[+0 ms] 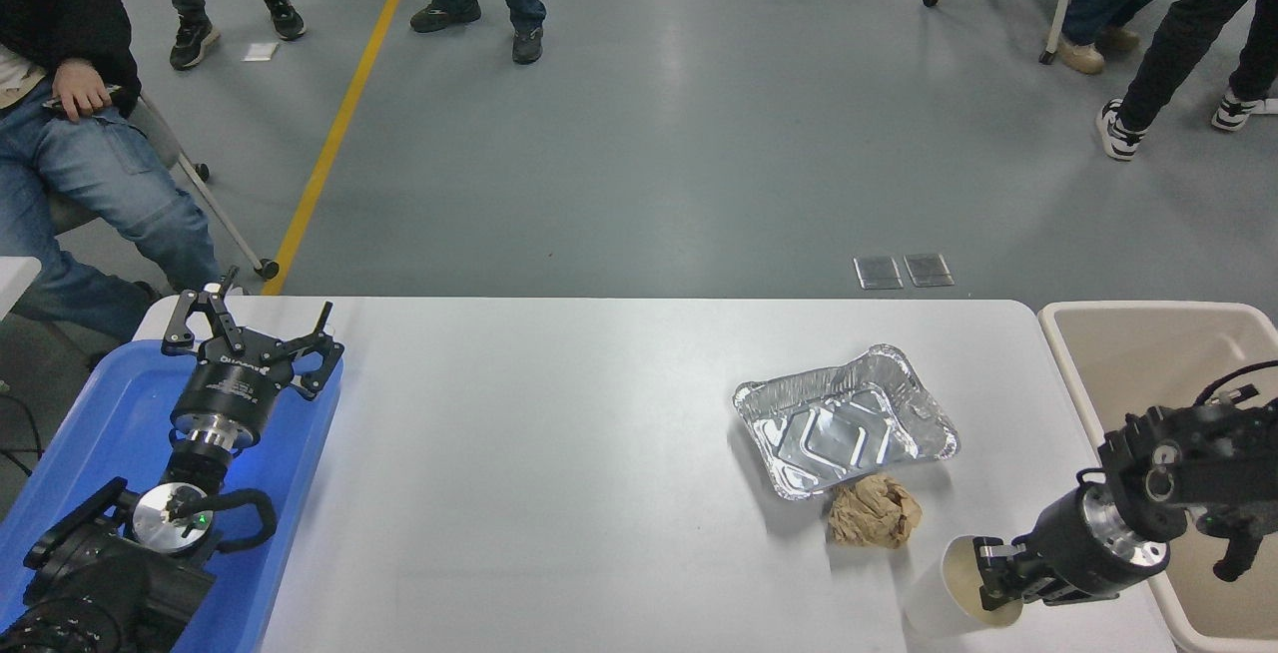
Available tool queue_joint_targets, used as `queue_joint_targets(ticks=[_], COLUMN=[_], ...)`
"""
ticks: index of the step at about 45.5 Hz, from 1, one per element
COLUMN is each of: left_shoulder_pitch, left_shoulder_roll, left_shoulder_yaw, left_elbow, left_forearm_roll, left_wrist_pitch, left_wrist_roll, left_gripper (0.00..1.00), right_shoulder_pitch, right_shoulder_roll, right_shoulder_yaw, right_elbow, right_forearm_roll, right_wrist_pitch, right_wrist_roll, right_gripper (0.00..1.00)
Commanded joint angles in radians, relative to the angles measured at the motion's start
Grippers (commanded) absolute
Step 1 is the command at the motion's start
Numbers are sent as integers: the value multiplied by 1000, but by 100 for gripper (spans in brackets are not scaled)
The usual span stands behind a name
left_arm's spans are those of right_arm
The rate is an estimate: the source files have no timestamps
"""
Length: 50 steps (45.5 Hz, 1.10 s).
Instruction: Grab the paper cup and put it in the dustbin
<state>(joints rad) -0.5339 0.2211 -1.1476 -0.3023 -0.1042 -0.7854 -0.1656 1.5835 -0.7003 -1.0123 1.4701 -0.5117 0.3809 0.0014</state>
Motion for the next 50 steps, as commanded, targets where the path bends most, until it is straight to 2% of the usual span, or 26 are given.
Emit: queue_joint_targets(ticks=[1,8,15,21,29,37,40,41,44,50], left_shoulder_pitch=[0,0,0,0,0,0,0,0,0,0], left_shoulder_roll=[0,0,0,0,0,0,0,0,0,0], left_shoulder_yaw=[0,0,0,0,0,-1,-1,-1,-1,-1], left_elbow=[0,0,0,2,2,0,2,0,0,0], left_forearm_roll=[0,0,0,0,0,0,0,-2,0,0], left_wrist_pitch=[0,0,0,0,0,0,0,0,0,0], left_wrist_roll=[0,0,0,-2,-2,-2,-2,-2,-2,-2], left_gripper=[99,99,99,99,99,99,99,99,99,99], right_shoulder_pitch=[471,801,998,1081,1093,1049,997,943,870,689], right_shoulder_roll=[-48,36,129,185,200,168,131,87,24,-65], right_shoulder_yaw=[-265,-403,-414,-414,-419,-482,-489,-488,-479,-466], right_elbow=[168,217,220,225,223,139,63,-8,-89,-232], right_forearm_roll=[28,116,168,194,194,144,75,8,-72,-152], right_wrist_pitch=[82,199,340,394,400,385,374,363,334,202], right_wrist_roll=[0,0,0,0,0,0,0,0,2,3], right_gripper=[0,0,0,0,0,0,0,0,0,0])
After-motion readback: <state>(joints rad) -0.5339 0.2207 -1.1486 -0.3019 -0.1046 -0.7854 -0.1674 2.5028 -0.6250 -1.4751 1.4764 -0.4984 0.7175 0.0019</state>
